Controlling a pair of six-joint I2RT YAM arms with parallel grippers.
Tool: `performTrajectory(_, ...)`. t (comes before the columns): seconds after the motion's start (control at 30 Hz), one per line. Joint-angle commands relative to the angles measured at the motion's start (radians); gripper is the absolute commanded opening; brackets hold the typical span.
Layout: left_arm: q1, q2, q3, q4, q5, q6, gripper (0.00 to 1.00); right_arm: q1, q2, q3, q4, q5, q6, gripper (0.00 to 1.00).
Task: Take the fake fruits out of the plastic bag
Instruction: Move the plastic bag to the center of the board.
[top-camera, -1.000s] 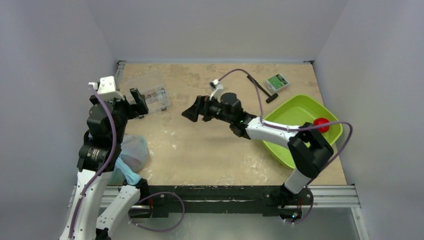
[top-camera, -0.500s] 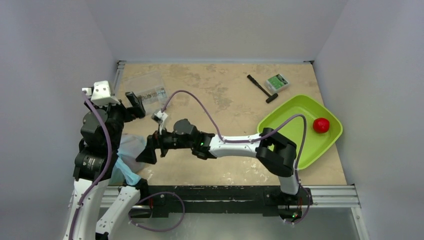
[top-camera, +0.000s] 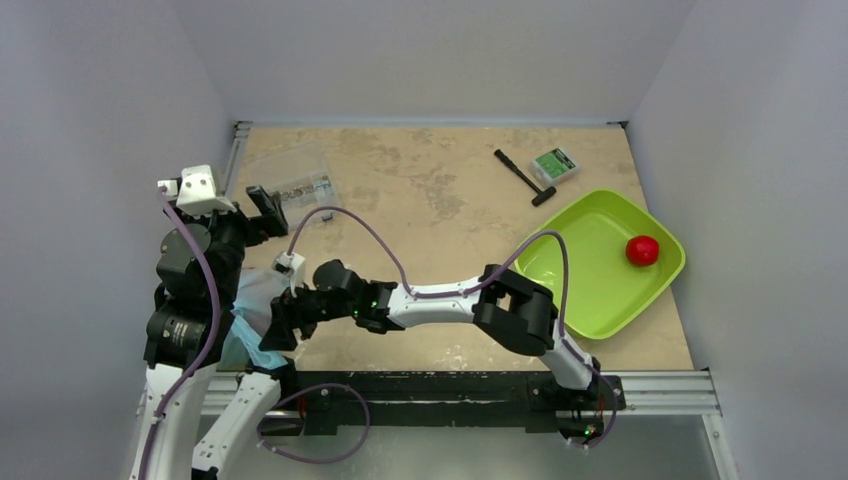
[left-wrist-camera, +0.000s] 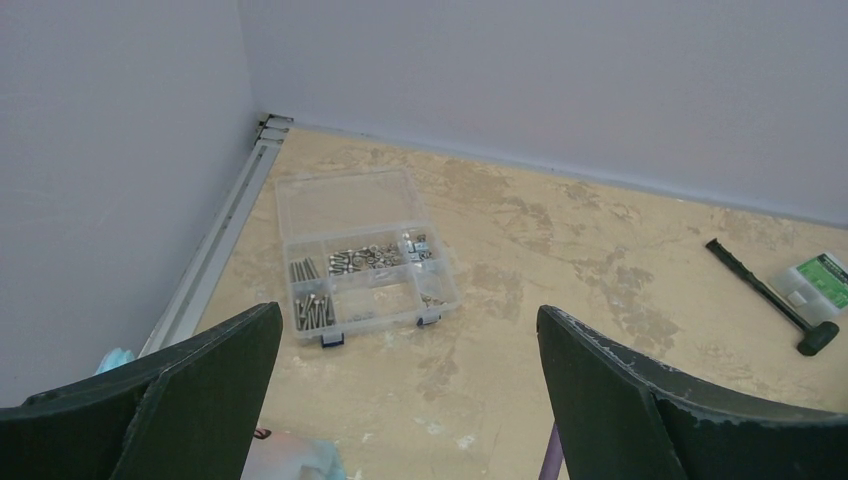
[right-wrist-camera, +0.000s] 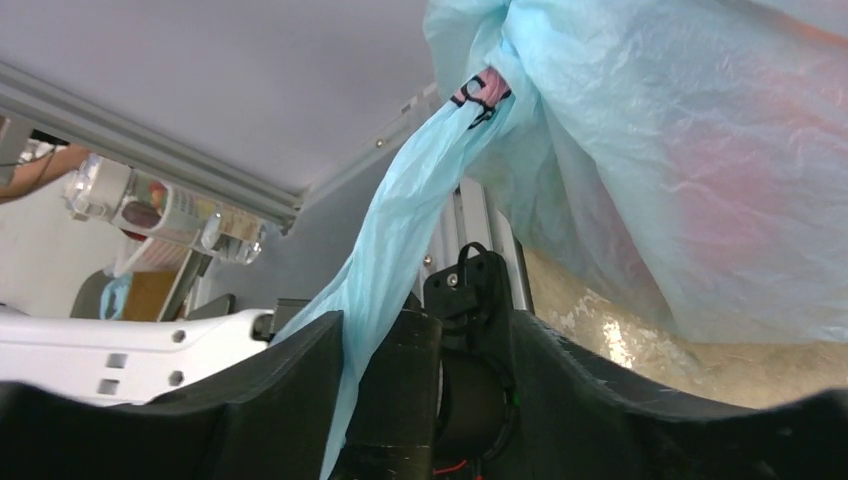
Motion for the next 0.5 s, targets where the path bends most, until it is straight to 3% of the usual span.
performTrajectory(0.0, 0.015, 0.004, -0.003, 0.049, 0.011, -0.012, 1.00, 0.006, -0.015, 0.043, 0.032, -0.037, 0.012, 0.55)
performTrajectory(0.13, 0.034, 0.010, -0.004, 0.050, 0.045, -0.025, 0.99, 0.005, -0.014, 0.039, 0.056, -0.073, 0.020, 0.52)
performTrajectory(0.37, 0.061, 0.032, -0.002, 0.053, 0.100, -0.042, 0.99, 0.005, -0.019, 0.020, 0.096, -0.121, 0.018, 0.60)
performTrajectory(0.47, 0.071, 0.046, 0.000, 0.051, 0.123, -0.047, 0.98, 0.005, -0.017, 0.022, 0.105, -0.130, 0.020, 0.53)
